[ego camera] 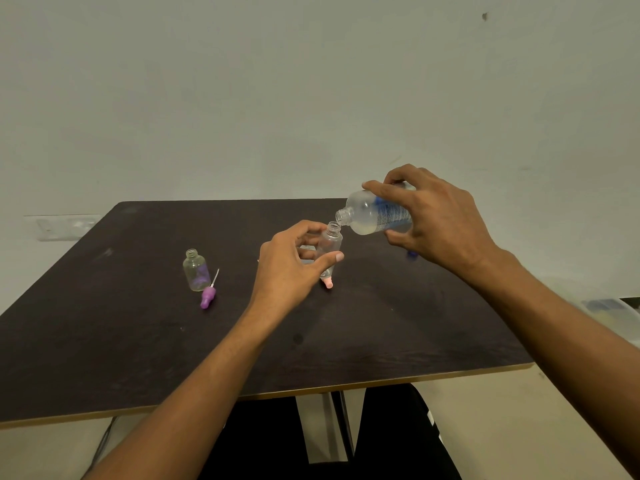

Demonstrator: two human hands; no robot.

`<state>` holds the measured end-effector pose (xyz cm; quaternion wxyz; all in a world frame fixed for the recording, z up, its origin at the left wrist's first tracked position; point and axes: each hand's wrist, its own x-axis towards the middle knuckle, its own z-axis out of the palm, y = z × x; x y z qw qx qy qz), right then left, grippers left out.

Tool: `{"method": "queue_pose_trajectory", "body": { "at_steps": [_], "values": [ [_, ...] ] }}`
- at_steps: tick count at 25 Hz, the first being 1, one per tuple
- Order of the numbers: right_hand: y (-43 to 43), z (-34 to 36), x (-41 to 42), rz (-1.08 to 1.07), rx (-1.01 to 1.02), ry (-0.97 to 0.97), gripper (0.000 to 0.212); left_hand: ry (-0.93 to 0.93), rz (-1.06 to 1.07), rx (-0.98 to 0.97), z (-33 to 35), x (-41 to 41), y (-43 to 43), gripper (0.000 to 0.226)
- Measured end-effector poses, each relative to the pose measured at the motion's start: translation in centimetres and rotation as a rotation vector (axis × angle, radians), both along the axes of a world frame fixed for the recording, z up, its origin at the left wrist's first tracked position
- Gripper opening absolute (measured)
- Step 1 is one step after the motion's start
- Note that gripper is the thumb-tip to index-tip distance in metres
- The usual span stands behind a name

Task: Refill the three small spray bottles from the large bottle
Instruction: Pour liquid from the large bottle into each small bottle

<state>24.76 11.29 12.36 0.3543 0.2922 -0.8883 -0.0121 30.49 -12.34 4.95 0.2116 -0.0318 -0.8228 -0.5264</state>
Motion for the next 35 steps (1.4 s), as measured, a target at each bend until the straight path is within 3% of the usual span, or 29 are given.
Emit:
{"method": "queue_pose_trajectory", "body": {
  "at_steps": [35],
  "values": [
    [-0.09,-0.13,-0.03,-0.001,0.031,0.037,0.077,-0.017,0.008,-0.019,-0.23,0.06,0.03,0.049]
  ]
}}
